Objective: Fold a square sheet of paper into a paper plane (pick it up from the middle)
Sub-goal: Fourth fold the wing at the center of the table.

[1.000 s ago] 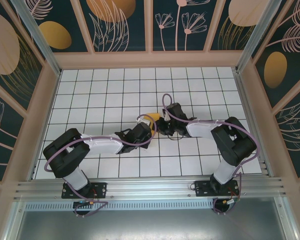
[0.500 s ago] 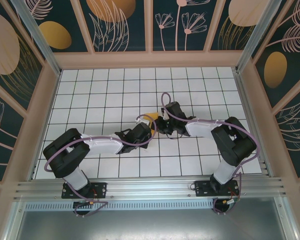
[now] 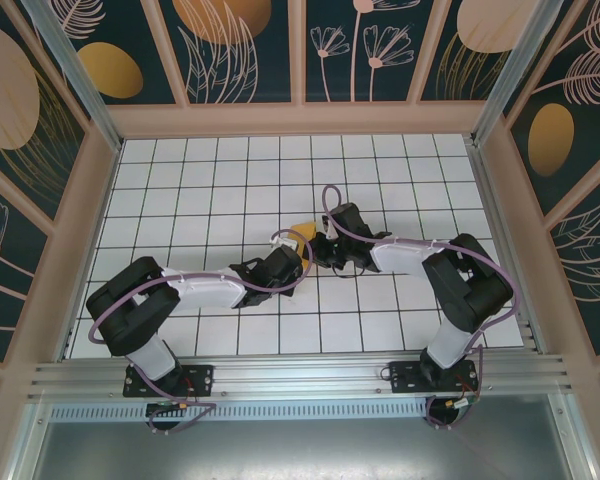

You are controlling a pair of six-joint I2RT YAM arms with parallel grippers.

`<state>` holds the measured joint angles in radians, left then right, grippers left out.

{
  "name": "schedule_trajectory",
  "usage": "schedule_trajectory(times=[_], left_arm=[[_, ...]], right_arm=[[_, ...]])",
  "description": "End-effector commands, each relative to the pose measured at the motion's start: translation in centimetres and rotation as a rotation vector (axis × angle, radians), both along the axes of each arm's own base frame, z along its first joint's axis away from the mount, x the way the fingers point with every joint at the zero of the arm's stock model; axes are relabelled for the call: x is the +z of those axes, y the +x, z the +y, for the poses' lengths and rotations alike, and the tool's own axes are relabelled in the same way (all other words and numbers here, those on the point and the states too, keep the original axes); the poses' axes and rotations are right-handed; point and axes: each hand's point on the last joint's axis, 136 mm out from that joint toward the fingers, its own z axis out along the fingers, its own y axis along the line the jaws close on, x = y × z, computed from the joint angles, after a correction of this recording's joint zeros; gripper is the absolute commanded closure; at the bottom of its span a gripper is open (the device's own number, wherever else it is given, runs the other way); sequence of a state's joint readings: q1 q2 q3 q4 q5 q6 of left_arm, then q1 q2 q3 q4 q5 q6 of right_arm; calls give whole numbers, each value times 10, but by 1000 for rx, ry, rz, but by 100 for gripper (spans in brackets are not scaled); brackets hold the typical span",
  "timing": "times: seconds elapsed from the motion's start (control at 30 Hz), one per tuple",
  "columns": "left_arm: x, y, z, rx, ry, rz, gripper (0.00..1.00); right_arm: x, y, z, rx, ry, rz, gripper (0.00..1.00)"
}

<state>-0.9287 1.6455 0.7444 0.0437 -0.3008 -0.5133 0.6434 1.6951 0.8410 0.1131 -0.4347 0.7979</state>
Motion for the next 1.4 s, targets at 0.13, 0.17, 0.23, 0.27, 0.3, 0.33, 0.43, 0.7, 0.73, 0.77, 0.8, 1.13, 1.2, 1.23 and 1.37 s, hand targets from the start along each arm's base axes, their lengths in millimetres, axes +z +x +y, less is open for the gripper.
schedule_trajectory(times=[0.13, 0.17, 0.23, 0.27, 0.3, 0.33, 0.43, 0.7, 0.73, 0.77, 0.8, 1.13, 1.2, 1.23, 1.37], left_arm=[[-13, -2, 11, -13, 91, 2, 75], [-14, -2, 11, -14, 93, 3, 77], [-16, -2, 11, -14, 101, 5, 82], [-16, -2, 11, -13, 99, 3, 84], [-16, -2, 11, -14, 99, 3, 85], [-16, -2, 11, -18, 98, 3, 87], [-14, -2, 9, -23, 91, 0, 92], [-2, 0, 2, -22, 28, -19, 100], [1, -1, 0, -22, 9, -19, 100], [3, -1, -1, -25, -9, -18, 100], [6, -2, -4, -31, -33, -16, 100], [22, -11, -19, -118, -336, 90, 100], [17, -14, -19, -122, -361, 111, 100], [15, -16, -18, -117, -373, 122, 100], [11, -21, -15, -106, -443, 149, 100]], right_arm=[[18, 6, 6, 9, 13, -43, 87], [18, 6, 7, 9, 14, -44, 87], [18, 6, 7, 9, 12, -43, 87], [18, 7, 7, 9, 13, -44, 87], [18, 7, 7, 8, 12, -44, 87], [17, 6, 7, 9, 10, -43, 87], [18, 7, 7, 12, 6, -46, 87], [22, 4, 4, 22, -1, -63, 82], [24, 2, 2, 25, -3, -71, 81], [25, 1, 0, 24, -7, -77, 80], [27, 0, -3, 23, -12, -86, 78], [41, -10, -28, -3, -29, -127, 62], [45, -12, -30, 0, -24, -142, 58], [48, -12, -31, 1, -20, -148, 58], [52, -17, -29, 33, -5, -157, 58]])
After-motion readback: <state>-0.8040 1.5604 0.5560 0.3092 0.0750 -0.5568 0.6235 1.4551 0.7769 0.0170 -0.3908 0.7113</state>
